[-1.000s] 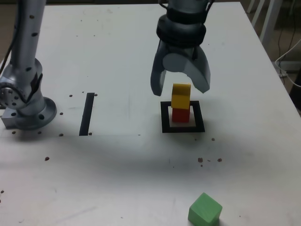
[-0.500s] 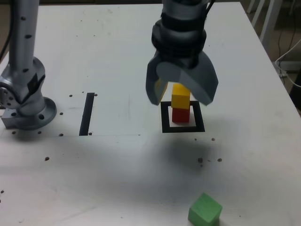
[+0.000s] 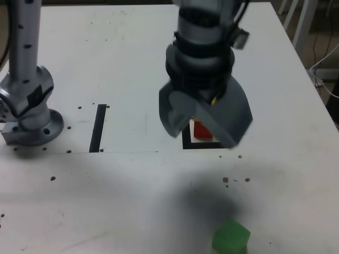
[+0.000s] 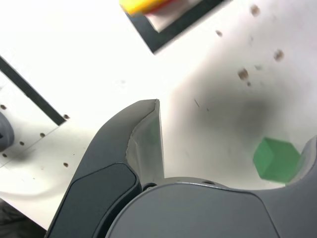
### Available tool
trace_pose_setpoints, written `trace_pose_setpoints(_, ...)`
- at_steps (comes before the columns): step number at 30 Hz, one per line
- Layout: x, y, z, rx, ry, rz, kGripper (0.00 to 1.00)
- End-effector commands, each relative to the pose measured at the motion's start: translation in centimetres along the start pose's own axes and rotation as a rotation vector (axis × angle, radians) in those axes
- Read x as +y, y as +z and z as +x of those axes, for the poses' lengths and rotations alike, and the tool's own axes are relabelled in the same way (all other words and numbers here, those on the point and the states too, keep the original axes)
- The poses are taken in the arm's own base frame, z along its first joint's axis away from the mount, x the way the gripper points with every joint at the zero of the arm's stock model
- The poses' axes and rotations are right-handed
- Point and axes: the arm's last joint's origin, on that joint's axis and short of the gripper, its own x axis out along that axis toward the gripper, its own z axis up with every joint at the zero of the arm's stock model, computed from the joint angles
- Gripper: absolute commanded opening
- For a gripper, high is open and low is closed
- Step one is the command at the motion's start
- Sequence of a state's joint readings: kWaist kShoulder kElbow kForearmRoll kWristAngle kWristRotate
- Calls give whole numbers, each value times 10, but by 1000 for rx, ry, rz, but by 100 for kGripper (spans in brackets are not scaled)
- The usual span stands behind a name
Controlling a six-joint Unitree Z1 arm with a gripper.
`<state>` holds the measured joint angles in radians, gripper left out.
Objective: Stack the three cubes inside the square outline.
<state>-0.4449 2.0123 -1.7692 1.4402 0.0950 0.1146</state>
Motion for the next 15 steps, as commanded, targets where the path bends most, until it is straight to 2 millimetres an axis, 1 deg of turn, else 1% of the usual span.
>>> trace_pose_setpoints(1, -8, 10, 3, 8, 1, 27, 99)
trace_pose_setpoints(8, -38, 36, 5, -12, 0, 102, 99)
trace_pose_setpoints(15, -62, 54, 7, -27, -8, 142, 99)
